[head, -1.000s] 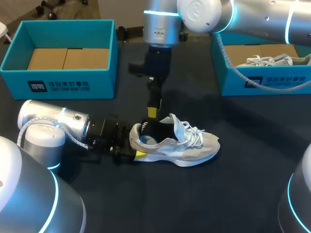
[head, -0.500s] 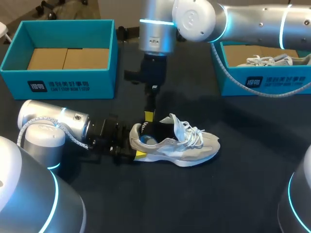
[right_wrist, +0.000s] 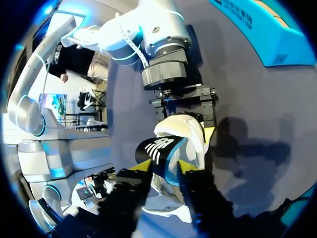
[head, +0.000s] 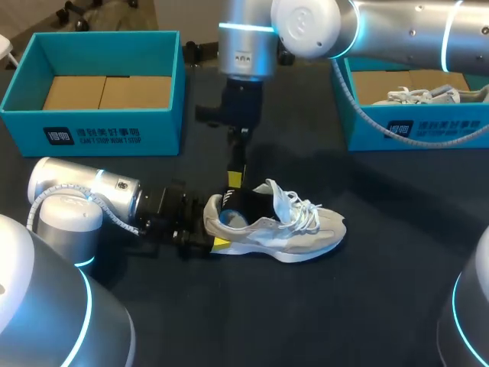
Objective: Take the shoe out of the shoebox, open the shoe tongue, remove and reinsert the insole, then place the shoe into the shoebox
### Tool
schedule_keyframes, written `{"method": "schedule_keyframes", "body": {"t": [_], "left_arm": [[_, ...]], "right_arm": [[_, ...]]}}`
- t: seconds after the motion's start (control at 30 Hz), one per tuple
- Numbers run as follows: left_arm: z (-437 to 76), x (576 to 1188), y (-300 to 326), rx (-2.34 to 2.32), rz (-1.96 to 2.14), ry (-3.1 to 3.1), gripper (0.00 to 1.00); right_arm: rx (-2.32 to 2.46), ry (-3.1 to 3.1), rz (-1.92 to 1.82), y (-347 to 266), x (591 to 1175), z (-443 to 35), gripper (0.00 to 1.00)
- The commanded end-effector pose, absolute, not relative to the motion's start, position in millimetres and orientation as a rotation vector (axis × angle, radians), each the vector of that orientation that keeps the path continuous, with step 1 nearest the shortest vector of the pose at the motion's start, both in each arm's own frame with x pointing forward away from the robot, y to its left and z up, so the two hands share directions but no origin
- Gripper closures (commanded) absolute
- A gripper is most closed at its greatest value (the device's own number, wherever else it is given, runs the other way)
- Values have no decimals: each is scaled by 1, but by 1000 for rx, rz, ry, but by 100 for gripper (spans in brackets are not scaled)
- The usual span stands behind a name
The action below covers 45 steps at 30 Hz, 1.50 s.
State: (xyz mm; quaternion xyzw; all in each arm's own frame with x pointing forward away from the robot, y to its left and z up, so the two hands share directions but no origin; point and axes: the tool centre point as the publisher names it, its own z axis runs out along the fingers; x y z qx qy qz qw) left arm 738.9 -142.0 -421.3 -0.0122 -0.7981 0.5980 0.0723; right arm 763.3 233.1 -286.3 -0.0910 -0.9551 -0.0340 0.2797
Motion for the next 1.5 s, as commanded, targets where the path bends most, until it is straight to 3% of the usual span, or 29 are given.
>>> {"method": "schedule_keyframes", "body": {"t": [0.03,0.17,0.27,0.4,0.63,1.5], "left_arm": [[-423,738,-142,-36,1796,-2400,100],[-423,738,-142,-36,1796,-2400,100],[-423,738,-142,-36,1796,-2400,100],[-423,738,-142,-36,1796,-2400,100],[-423,738,-142,-36,1796,-2400,100],[-423,738,-142,-36,1796,-2400,100]], "right_arm": [[-240,-2565,-84,233,764,-284,56],[-242,-2569,-77,231,767,-282,58],[-245,-2567,-68,230,770,-282,73],[-240,-2557,-65,231,771,-286,100],[-229,-2538,-75,233,767,-291,100],[-178,-2671,-6,232,833,-206,100]]}}
